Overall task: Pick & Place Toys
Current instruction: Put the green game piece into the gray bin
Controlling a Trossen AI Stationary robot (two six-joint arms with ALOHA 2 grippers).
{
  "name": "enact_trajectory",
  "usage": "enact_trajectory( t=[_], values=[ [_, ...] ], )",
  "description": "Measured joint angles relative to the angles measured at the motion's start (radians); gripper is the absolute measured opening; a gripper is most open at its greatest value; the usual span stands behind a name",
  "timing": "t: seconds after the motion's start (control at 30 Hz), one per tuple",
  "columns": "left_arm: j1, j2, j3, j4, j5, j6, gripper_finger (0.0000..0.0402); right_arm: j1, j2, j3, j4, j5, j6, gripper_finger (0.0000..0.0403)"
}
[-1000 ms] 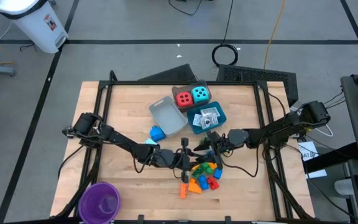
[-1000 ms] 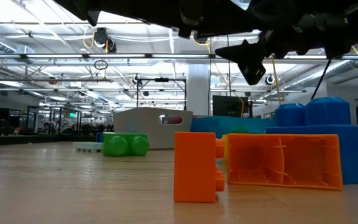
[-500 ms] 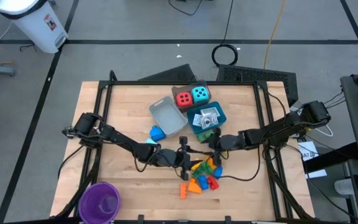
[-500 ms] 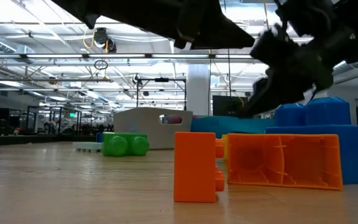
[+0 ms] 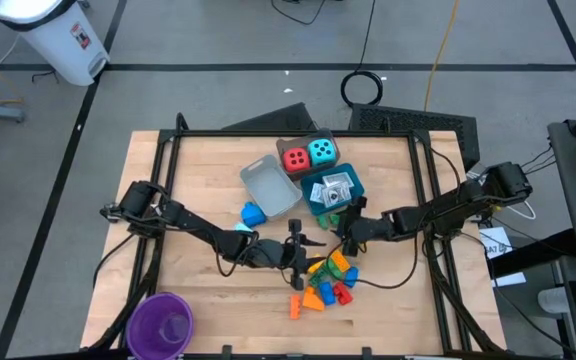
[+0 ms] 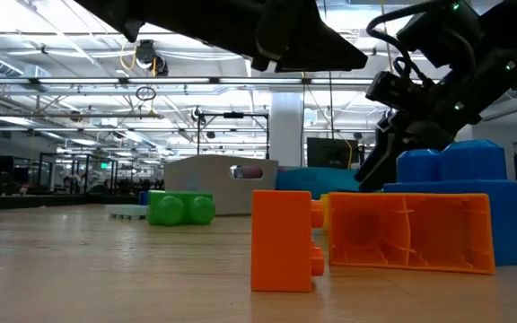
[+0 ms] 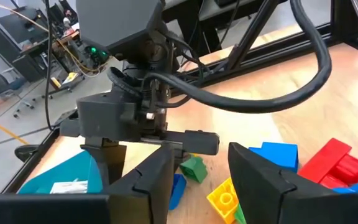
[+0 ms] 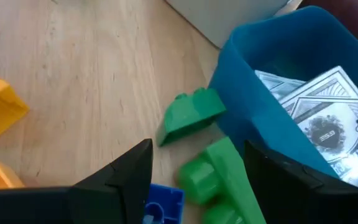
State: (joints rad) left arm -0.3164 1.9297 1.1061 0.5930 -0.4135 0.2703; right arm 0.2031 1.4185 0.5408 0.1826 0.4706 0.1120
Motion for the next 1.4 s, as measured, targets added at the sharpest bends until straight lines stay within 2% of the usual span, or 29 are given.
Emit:
enact_trajectory(
  t=[0.2, 0.27, 0.43, 0.63, 0.7, 0.83, 1.0, 1.07, 1.4],
  values=[
    [0.0, 0.0, 0.001, 0.0, 0.001, -0.022, 0.0141, -0.021, 0.001, -0.049, -0.001, -0.005, 0.059, 0.0226],
    [0.0, -0.001, 0.001, 0.0, 0.002, -0.022, 0.0137, -0.033, 0.0, -0.061, 0.011, -0.039, 0.08, 0.0226],
    [0.001, -0.001, 0.001, 0.0, 0.002, -0.021, 0.0132, -0.047, -0.003, -0.071, 0.047, -0.198, 0.119, 0.0226],
    [0.003, -0.001, 0.001, 0.0, 0.002, -0.017, 0.0131, -0.042, 0.002, -0.075, 0.203, -0.478, 0.138, 0.0226],
    [0.003, -0.001, 0.001, 0.0, 0.002, -0.016, 0.0132, -0.034, 0.004, -0.079, 0.261, -0.508, 0.136, 0.0226],
    [0.002, -0.001, 0.001, 0.0, 0.002, -0.015, 0.0132, -0.004, 0.002, -0.076, 0.337, -0.488, 0.09, 0.0226],
    [0.002, -0.001, 0.001, 0.0, 0.002, -0.017, 0.0131, 0.037, 0.003, -0.076, 0.286, -0.326, -0.046, 0.0226],
    [0.002, -0.001, 0.001, 0.0, 0.002, -0.018, 0.0131, 0.044, 0.008, -0.076, 0.251, -0.296, -0.059, 0.0226],
    [0.002, -0.001, 0.001, 0.0, 0.002, -0.021, 0.0131, 0.009, 0.155, -0.075, 0.28, -0.292, -0.064, 0.0225]
  ],
)
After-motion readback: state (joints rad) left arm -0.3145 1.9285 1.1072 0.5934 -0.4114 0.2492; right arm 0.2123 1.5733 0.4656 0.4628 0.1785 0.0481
